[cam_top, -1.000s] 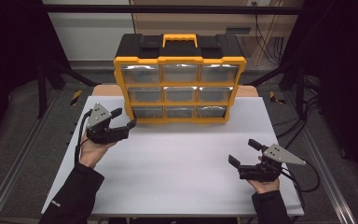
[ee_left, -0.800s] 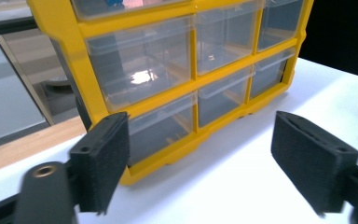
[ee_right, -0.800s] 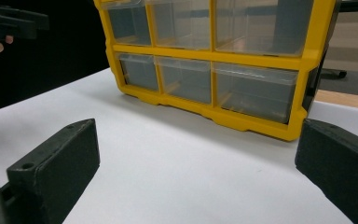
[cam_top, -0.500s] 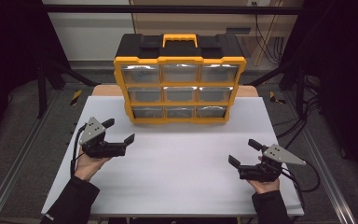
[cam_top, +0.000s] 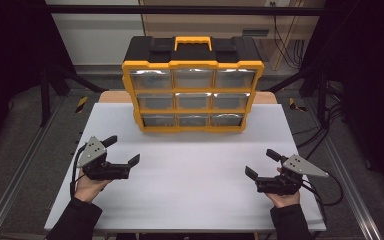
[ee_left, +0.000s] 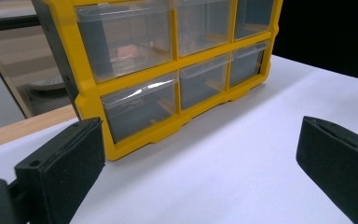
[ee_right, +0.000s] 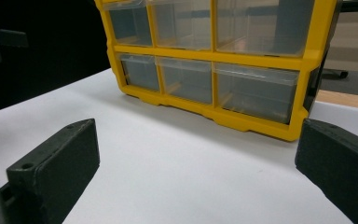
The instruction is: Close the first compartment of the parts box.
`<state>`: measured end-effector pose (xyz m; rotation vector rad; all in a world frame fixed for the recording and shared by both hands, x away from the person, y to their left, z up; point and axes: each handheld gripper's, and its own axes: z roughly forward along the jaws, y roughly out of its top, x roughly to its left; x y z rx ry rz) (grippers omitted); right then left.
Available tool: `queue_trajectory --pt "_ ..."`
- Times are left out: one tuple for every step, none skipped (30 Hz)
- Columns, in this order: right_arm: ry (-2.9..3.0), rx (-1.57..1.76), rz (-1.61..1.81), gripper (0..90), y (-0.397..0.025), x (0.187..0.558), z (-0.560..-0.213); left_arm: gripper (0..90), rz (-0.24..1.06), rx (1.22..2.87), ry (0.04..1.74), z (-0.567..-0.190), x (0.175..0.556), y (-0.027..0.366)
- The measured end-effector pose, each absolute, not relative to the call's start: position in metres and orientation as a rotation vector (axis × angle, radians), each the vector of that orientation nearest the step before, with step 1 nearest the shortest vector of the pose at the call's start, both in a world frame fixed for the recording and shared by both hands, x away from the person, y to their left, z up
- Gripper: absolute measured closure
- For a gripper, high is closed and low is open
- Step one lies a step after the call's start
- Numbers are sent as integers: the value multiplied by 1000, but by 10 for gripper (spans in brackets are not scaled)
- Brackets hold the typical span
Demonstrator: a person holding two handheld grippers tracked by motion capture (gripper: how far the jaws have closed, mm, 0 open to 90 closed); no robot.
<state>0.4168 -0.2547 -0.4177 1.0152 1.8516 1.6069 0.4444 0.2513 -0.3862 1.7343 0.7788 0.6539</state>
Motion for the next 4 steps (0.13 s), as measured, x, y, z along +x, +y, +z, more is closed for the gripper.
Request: queue_trajectory --pt "1855 1014 1604 3 -255 417 -418 9 654 1735 778 -386 444 252" --pt "1856 1014 1601 3 -255 417 -418 9 654 1738 780 -387 444 252" --pt "1857 1015 1599 3 -254 417 -418 9 652 1739 782 -388 444 253" --pt "1856 1014 1601 3 -255 417 -418 9 652 1740 785 -388 444 253"
